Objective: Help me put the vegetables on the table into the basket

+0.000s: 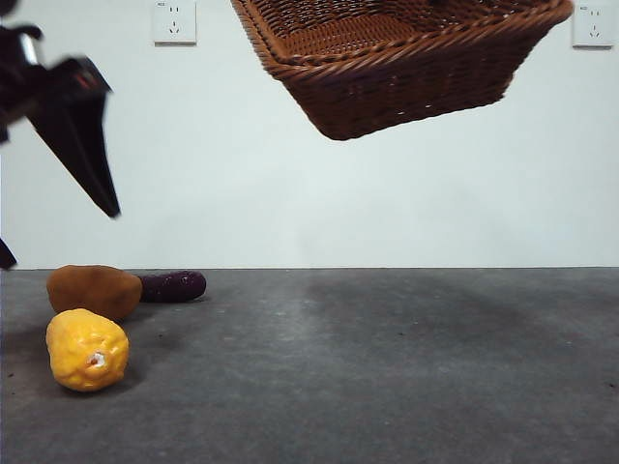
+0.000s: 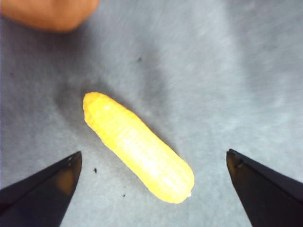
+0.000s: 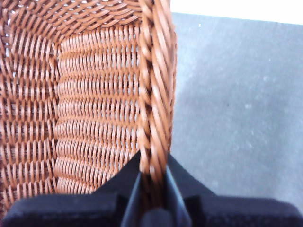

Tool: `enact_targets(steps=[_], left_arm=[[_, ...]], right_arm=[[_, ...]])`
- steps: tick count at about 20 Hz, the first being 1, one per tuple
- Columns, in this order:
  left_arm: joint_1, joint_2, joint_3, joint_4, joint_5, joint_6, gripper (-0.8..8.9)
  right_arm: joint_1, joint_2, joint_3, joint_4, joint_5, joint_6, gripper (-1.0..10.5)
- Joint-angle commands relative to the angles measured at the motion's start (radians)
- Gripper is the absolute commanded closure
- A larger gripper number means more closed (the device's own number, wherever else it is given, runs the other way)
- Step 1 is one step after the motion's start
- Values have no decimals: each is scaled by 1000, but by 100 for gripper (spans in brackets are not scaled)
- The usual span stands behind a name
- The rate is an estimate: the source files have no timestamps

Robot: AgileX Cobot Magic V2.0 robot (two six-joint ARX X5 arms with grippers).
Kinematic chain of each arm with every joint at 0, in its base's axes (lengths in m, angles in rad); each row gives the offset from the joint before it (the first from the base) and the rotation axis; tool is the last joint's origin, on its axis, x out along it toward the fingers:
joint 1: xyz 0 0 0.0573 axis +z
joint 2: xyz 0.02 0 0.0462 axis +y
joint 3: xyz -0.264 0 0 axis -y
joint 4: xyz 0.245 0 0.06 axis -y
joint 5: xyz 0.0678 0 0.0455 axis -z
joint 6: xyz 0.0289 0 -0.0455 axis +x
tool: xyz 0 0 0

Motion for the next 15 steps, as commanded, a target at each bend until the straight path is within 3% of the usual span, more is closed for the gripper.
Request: enact_targets(steps=[1,8,15], left_arm=[[-34,68,44,-1,-26,-68,252],[-107,275,247,-194,-176,-114,252],[-125,366,265,-274,-179,-218,252]], right_arm=[[2,-18,2,-8,-7,-28,957],[2,-39,2,-58,-15,-61,957],[2,-51,2,-63,-15,-84,956]])
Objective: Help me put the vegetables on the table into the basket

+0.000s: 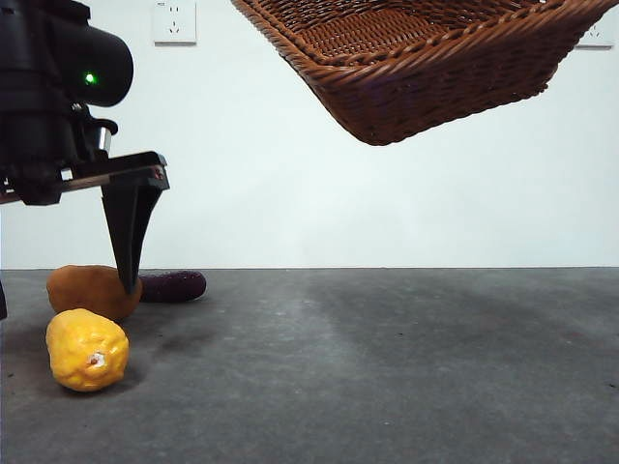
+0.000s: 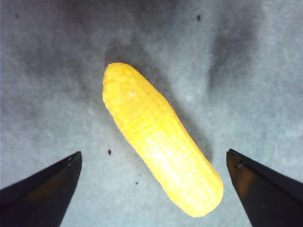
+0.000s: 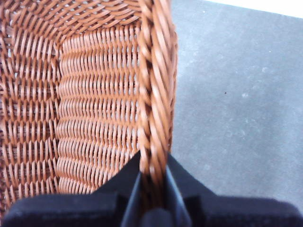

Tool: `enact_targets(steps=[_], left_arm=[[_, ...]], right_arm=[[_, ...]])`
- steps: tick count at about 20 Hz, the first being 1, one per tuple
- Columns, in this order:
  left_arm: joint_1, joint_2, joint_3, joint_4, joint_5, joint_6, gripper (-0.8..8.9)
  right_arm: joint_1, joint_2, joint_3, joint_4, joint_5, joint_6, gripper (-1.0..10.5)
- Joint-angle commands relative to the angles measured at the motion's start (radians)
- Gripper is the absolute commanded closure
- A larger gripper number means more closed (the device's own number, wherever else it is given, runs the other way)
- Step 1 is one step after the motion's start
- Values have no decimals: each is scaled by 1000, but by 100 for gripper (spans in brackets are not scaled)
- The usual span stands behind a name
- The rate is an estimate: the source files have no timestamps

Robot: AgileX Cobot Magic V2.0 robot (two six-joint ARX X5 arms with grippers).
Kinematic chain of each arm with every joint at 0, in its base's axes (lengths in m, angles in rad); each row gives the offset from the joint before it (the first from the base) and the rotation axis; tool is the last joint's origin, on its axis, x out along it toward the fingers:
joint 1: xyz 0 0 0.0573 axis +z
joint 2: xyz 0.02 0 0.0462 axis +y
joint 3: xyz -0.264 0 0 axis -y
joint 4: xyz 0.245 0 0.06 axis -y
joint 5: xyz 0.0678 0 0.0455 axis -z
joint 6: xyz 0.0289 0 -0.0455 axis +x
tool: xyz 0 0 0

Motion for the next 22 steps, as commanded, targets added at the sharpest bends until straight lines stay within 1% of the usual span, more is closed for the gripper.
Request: enact_targets(steps=[1,4,7,8,11,13,14,18,20,22], left_arm=[[-20,22,-3,8,-3,-49,252],[-38,56,-3,2,-2,-88,252],[-59,75,-3,9,-19,-103,257],[-66,74,-3,12,-32,-104,321],[-69,74,-3,10,-25,-91,634],[-77,74,-3,3,-18,-84,772],[-82,74,-3,3,-18,-84,810],[-97,74,-3,8,-25,-76,821],[-97,74,-3,20,-25,-27,821],[-96,61,-3,43,-29,55,821]], right_arm=[[2,-13,2,20,-11,-3,957],[2,-13,2,20,-11,-4,956],[2,-13,2,13,-11,-10,957],[2,-13,2,10,-11,-10,956],[2,-13,2,0,-11,-24,956],[2,-13,2,-4,-11,-28,956],[2,-13,2,-4,-11,-28,956],[2,-13,2,-5,-11,-29,956],[2,-13,2,-13,-11,-29,956],[2,-12,2,-42,-8,-32,957]])
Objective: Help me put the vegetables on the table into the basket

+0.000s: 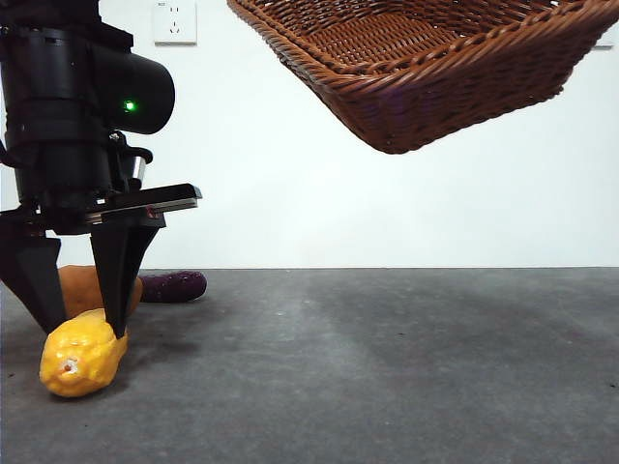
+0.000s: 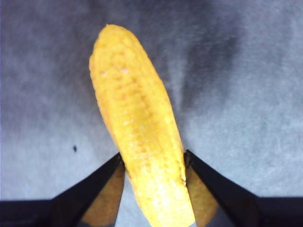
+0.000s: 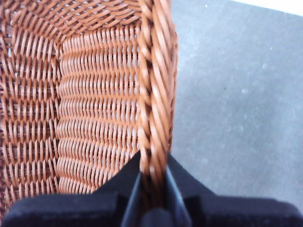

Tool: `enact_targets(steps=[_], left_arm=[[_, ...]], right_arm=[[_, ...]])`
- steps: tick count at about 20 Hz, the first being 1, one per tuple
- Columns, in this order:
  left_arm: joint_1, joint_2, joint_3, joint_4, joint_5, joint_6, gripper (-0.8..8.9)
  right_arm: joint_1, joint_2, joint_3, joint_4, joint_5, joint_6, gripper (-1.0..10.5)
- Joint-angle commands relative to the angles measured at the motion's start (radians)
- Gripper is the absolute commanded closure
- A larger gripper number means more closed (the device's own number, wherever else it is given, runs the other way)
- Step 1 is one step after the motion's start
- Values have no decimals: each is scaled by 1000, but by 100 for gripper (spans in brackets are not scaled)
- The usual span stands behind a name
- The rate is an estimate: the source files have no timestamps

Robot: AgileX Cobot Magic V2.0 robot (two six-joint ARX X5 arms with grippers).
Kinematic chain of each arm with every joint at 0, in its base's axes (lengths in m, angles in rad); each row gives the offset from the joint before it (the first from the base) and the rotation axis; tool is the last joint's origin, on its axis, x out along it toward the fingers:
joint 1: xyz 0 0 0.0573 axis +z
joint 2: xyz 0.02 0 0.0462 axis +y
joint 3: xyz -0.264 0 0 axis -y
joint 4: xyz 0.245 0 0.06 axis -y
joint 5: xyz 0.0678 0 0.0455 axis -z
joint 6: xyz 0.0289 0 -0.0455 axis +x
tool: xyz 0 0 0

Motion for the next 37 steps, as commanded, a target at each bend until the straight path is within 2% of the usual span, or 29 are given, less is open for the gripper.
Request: enact_targets(steps=[1,4,9,14,17,19,22,27,29,31,33,37], left_arm=[[-2,-25,-3,41,-13,135,821],[-2,-123,-3,110,-27,219,821],[5,-374,-3,113,-27,325,821],[-5,-627,-3,95,48,330,821],[-11,-733,-3,47,82,328,821],[-27,-763,-3,46,143,307,821],[-70,-728,-3,97,158,261,821],[-216,-501,-3,299,183,174,821],[-243,-394,-3,374,188,137,821],[-261,-304,-3,432,238,97,821],[-283,-232,-3,473,227,63,821],[-305,-160,-3,524,230,14,813]], right_arm=[[2,-9,2,-24,0,0,956],[2,-1,2,-46,57,1,957],[-18,47,-10,-48,60,42,957],[-18,97,-105,43,32,120,957],[-16,101,-229,175,-36,214,957],[-14,101,-304,258,-66,277,957],[21,101,-371,327,-71,332,957],[90,102,-379,406,-60,402,957],[90,102,-378,404,-60,405,957],[90,102,-378,404,-60,405,957],[90,102,-378,405,-59,404,957],[90,102,-378,408,-59,404,957]])
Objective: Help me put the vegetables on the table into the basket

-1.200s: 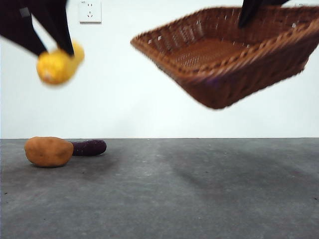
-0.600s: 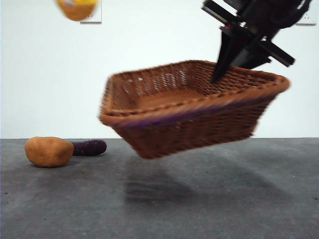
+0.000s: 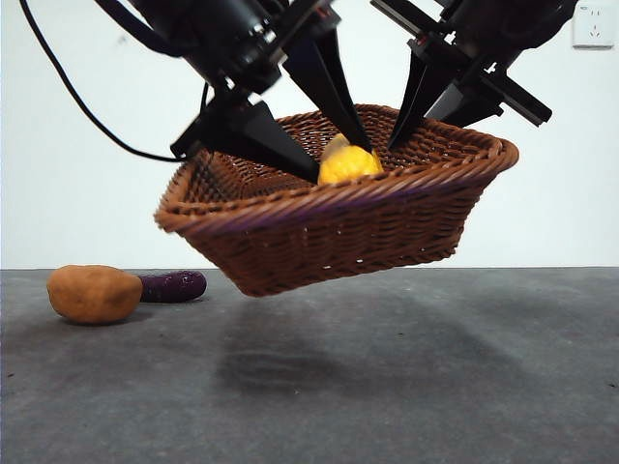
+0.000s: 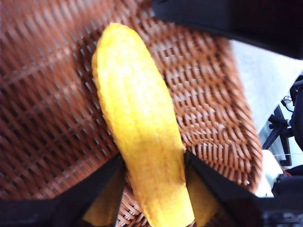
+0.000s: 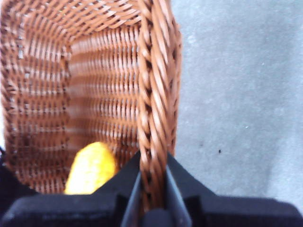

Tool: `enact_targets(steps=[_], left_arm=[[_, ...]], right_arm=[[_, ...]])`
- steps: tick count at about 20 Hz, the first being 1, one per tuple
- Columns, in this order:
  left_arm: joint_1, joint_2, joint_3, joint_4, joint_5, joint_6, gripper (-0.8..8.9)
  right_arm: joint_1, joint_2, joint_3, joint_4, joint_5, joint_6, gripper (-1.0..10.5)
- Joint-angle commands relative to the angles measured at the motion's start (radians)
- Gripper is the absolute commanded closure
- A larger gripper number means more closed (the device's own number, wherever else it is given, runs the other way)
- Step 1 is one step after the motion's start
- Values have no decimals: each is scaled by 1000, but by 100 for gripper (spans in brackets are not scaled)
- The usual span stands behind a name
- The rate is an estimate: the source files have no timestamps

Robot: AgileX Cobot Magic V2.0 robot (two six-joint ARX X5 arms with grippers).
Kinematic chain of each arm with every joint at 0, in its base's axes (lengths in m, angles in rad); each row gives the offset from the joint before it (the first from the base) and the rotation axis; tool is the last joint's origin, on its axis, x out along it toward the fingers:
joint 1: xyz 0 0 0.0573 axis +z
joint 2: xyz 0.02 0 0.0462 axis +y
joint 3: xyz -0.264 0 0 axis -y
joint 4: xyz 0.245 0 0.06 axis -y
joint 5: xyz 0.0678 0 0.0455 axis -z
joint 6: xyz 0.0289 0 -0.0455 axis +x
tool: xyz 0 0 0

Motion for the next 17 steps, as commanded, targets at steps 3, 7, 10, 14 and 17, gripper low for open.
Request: enact_targets(steps=[3,7,10,14,17], left_arm=[[-16,10,-3,5,13,-26,496],[-16,10,-3,-29,31,-20,310],[-14,-10,-2,-44,37,27,310],[34,-146,-2,-112,14,103,311],[111,-291,-2,-182,-93,182,311]], right_arm=[[1,3,-2,21,-13,16,957],[1,3,-2,21,-13,14,957],[1,3,-2,8,-13,4,957],[-2,3,-2,8,14,-13,957],[-16,3,-2,6,6,-19,957]])
